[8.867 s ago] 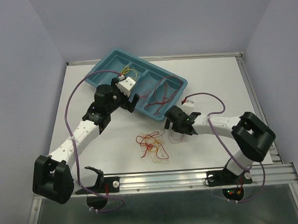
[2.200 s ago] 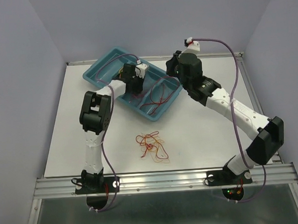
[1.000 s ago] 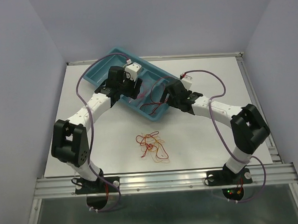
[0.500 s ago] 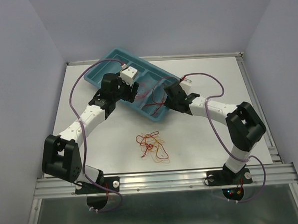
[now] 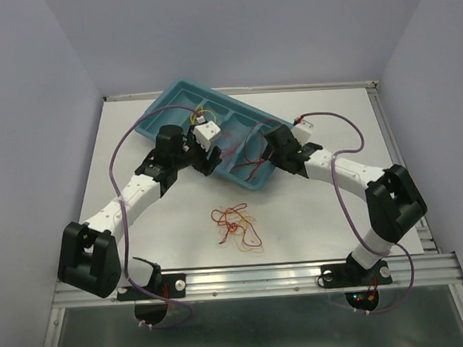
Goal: Untangle the cables
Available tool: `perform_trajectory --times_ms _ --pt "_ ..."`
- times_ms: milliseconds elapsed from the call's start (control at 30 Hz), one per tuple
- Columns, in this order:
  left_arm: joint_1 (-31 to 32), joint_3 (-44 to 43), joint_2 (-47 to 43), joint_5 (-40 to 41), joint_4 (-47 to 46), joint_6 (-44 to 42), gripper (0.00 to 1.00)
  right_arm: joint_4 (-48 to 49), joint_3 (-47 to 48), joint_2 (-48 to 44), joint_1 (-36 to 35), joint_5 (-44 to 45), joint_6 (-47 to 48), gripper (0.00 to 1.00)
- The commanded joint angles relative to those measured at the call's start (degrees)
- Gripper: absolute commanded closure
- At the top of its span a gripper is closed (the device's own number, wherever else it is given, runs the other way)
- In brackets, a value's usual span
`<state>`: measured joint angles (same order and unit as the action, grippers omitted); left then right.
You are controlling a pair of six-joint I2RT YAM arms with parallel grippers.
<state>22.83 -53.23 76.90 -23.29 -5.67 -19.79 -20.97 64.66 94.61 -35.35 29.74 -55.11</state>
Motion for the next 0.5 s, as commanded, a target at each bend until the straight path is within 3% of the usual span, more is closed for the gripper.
perform_trajectory --times_ms 0,100,233,467 --pt "2.83 2.78 -3.95 -11.33 4.60 -9.28 0.25 0.32 -0.85 -3.37 0.81 4.01 1.05 0.13" --pt "6.69 4.19 -5.97 -13.79 10.75 -15.87 0.27 0.32 -1.56 -5.22 0.81 4.80 2.02 0.06" --pt "9.77 3.93 -6.51 -16.70 23.29 -25.45 0.22 0.40 -2.26 -8.73 0.90 5.94 4.66 0.04" --pt "14.43 4.27 -2.38 -12.40 27.64 -29.69 0.21 0.23 -3.75 -16.03 0.81 7.79 6.50 0.03"
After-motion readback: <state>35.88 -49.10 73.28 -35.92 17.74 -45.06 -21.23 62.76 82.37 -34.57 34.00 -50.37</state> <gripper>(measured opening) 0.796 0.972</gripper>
